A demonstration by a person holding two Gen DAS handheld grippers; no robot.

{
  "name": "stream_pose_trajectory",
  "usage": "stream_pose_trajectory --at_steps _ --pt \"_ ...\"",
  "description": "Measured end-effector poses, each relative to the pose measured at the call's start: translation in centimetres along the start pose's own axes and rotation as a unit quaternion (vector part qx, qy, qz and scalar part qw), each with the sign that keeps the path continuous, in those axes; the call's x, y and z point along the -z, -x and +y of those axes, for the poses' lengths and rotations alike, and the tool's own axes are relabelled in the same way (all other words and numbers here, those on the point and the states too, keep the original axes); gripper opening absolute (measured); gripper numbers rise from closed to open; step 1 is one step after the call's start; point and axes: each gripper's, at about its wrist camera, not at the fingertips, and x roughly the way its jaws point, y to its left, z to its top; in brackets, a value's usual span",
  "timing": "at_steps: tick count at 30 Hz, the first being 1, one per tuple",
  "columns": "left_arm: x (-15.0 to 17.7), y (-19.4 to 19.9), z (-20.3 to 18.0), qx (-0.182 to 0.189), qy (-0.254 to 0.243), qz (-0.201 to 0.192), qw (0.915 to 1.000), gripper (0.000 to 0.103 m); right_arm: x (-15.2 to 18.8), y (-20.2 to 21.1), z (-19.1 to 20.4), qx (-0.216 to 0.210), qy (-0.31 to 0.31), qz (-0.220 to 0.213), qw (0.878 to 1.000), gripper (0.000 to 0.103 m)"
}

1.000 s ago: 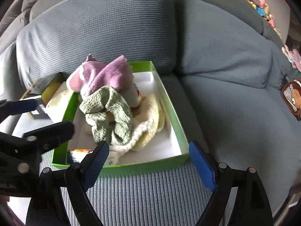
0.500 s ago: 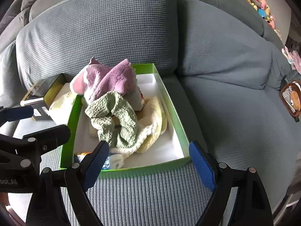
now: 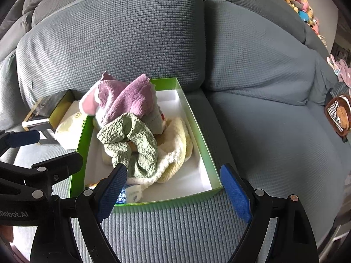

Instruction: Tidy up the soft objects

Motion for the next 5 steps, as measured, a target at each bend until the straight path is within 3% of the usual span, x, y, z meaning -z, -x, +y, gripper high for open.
stream_pose_trajectory --at_steps 5 --pt "-0.01 0.06 -0.12 -0.004 -0.002 -0.003 1.0000 0.102 -0.02 0.09 -0.02 0.001 0.001 0.000 1.000 0.087"
